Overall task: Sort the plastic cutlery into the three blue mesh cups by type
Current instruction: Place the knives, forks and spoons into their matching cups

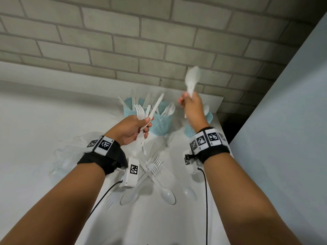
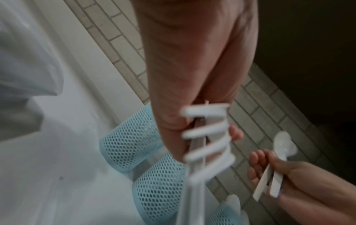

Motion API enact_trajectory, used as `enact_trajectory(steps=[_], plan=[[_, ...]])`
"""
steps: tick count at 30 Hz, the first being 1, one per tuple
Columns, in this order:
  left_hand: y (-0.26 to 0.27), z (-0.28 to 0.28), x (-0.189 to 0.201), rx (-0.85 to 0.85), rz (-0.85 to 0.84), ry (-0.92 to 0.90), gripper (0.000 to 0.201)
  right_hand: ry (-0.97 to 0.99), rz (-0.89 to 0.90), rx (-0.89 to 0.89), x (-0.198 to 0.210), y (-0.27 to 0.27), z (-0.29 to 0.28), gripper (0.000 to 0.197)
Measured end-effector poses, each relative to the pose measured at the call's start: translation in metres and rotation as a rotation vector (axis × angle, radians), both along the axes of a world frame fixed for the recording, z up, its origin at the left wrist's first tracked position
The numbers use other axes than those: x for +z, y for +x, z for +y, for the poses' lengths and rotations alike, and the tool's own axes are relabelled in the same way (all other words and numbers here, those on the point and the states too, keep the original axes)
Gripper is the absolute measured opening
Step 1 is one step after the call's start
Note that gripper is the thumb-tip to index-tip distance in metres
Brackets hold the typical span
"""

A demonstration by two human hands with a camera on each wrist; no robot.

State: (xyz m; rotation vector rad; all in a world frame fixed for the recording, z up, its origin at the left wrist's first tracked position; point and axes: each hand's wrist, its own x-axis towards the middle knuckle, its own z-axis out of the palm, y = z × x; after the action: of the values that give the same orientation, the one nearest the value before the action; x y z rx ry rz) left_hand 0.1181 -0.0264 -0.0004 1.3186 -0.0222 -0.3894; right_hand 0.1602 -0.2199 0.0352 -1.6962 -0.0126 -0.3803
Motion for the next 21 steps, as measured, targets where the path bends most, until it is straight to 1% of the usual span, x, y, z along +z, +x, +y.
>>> enact_trajectory(steps=[2,3,5,7,10,13,15,16,18,19,21], plan=[[0.003,-0.002,-0.002,-0.001,0.01,-0.004,0.015,0.301,-0.097,-0.104,0.006,0.013,-0.017,0.022],[0.005,-0.003,-0.002,-0.003,0.017,-0.016,0.014,0.4,-0.129,-0.152,0.008,0.018,-0.025,0.024],[0.006,-0.008,-0.002,-0.001,0.034,-0.052,0.015,0.472,-0.162,-0.234,0.008,0.027,-0.039,0.023],[0.007,-0.013,-0.001,0.003,0.047,-0.088,0.016,0.386,-0.159,-0.286,0.002,0.034,-0.049,0.018],[0.008,-0.02,0.0,-0.001,0.055,-0.127,0.018,0.169,-0.097,-0.336,-0.018,0.041,-0.056,0.012],[0.009,-0.023,0.0,-0.013,0.058,-0.138,0.019,0.065,0.021,-0.342,-0.04,0.048,-0.063,0.015],[0.009,-0.023,-0.001,-0.023,0.065,-0.154,0.02,0.029,0.12,-0.319,-0.045,0.05,-0.064,0.016],[0.009,-0.023,-0.002,-0.027,0.069,-0.161,0.02,0.021,0.154,-0.319,-0.043,0.05,-0.065,0.021],[0.008,-0.022,-0.003,-0.038,0.08,-0.173,0.022,0.041,0.161,-0.322,-0.036,0.048,-0.065,0.034],[0.007,-0.021,-0.003,-0.044,0.087,-0.179,0.022,0.049,0.139,-0.319,-0.032,0.046,-0.065,0.04],[0.005,-0.02,-0.004,-0.055,0.105,-0.189,0.022,-0.039,0.032,-0.351,-0.022,0.041,-0.061,0.048]])
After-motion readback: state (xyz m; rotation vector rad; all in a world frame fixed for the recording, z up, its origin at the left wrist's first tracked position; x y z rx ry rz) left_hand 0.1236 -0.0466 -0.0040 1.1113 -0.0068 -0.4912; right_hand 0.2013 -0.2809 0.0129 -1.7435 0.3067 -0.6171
